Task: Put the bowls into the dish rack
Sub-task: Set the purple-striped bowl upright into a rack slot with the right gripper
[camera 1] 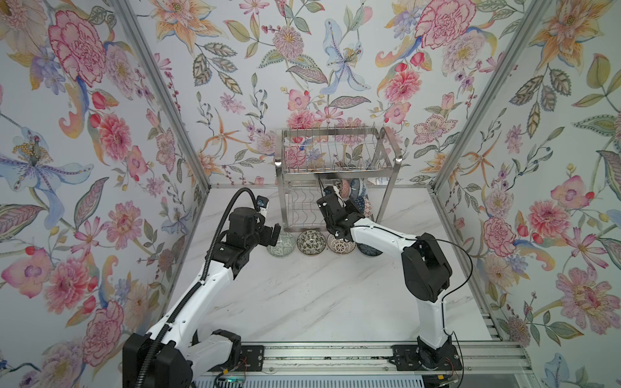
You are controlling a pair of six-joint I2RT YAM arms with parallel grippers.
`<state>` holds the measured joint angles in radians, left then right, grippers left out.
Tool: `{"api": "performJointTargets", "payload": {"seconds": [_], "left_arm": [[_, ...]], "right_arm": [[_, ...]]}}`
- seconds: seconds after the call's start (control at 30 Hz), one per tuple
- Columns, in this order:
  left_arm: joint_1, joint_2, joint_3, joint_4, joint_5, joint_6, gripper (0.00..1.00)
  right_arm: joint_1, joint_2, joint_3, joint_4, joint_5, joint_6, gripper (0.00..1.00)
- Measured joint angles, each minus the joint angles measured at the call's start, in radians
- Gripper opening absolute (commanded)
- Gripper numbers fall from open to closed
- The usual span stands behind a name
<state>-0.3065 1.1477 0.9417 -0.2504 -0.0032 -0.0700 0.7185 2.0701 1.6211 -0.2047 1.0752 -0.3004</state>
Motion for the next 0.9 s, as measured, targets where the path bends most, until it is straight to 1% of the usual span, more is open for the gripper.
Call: {"api": "performJointTargets", "payload": {"seconds": [0.2,0.37,0.9], "left_arm": [[0.005,-0.002,0.0,0.0,0.003,0.0,0.99],[0.006,-0.002,0.0,0.0,0.007,0.0,0.99],[0.006,-0.002,0.0,0.0,0.023,0.0,0.99]], "right_arm": [[-0.016,0.074,0.049,0.016,0.036,-0.076,0.0],[-0.037,0.109,0.084,0.027,0.051,-0.116,0.0],[-0.064,0.248,0.216,0.048,0.085,-0.173,0.0]]}}
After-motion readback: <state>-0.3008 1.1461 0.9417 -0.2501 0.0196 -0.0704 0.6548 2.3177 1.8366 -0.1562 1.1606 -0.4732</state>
